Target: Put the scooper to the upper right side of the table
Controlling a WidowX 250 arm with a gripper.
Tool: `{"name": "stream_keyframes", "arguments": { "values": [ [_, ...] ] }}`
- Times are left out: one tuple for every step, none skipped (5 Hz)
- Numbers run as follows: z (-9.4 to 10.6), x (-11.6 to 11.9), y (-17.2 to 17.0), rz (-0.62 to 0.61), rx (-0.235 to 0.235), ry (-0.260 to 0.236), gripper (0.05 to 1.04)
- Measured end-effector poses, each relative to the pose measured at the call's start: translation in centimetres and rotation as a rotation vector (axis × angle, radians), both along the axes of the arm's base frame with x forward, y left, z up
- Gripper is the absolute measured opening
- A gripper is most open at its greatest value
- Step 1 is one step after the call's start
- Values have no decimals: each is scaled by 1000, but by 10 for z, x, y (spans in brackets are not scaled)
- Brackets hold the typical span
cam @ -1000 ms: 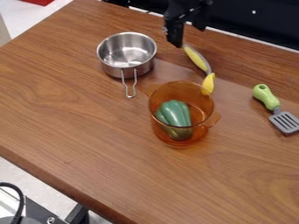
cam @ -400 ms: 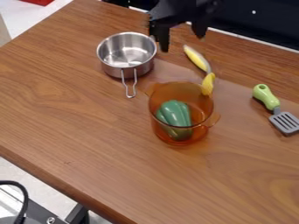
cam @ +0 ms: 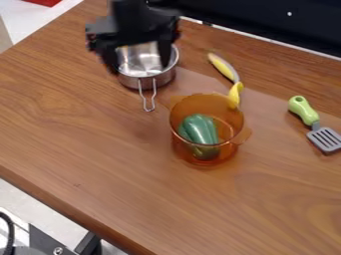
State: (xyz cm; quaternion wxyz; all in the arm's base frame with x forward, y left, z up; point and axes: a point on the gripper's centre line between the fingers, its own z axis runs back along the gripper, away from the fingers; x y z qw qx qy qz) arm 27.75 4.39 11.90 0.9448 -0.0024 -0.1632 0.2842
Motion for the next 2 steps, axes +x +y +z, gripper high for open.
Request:
{"name": "stream_keyframes", "arguments": {
  "values": [
    [-7,-42,12,-134,-8,2,1010],
    [-24,-68,21,-214,-12,45,1004]
  ]
}}
